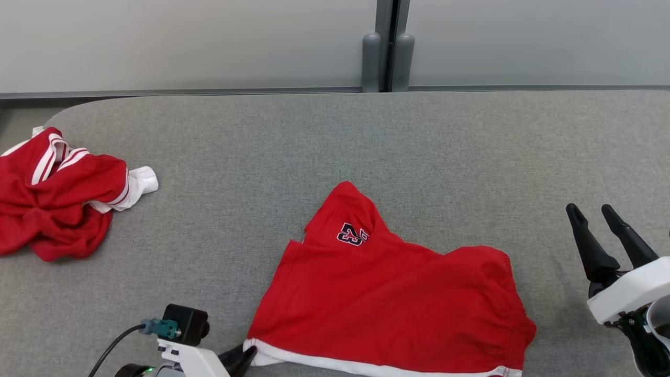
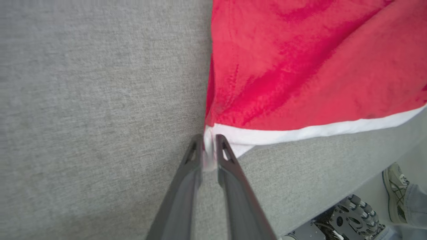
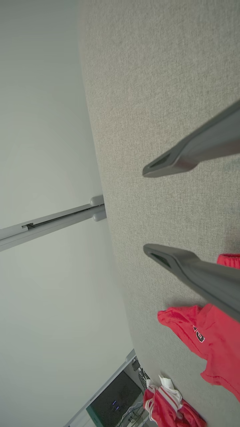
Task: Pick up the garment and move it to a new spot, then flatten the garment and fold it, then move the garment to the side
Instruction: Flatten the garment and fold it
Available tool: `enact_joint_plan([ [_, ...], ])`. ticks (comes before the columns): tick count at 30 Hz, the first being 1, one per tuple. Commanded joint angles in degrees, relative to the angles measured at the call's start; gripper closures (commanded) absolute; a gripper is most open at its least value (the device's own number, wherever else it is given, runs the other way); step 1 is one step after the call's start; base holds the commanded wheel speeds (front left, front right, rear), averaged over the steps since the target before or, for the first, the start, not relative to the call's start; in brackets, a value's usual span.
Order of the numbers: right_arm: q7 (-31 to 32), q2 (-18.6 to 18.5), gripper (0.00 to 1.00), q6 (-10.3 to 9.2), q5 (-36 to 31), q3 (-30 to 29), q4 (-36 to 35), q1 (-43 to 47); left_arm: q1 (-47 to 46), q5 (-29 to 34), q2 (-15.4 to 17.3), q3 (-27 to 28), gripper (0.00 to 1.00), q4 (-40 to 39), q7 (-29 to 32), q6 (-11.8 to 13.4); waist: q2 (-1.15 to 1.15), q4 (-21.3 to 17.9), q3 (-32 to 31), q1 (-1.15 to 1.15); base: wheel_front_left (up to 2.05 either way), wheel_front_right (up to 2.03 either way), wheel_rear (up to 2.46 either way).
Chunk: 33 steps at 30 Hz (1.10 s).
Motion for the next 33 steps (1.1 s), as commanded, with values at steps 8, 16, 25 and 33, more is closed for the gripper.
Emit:
enact_joint_plan([
  [8,-3.8,0.98,0.0,0.11,-0.96,0.9,0.13,1.02,1.33,3.84,1.95,4.96,0.0,-5.71,-9.63,3.0,0.0,0.24,-2.45,0.0,0.0,0.0,0.0],
  [16,-9.1,2.22,0.0,0.11,-2.89,2.78,-1.2,1.69,1.87,9.55,1.62,10.39,0.0,-10.24,-21.68,8.74,0.0,0.18,-5.87,0.0,0.0,0.0,0.0],
  [25,-13.15,3.86,0.0,0.11,-4.25,4.0,-0.83,3.07,3.42,11.4,-1.94,13.49,0.0,-6.07,-36.14,10.73,0.0,-0.64,-8.04,0.0,0.0,0.0,0.0],
  [33,-16.37,4.25,0.0,0.11,-8.3,4.62,3.24,5.29,4.36,14.1,-5.11,14.07,0.0,1.55,-43.06,8.38,0.0,-1.28,-8.63,0.0,0.0,0.0,0.0],
])
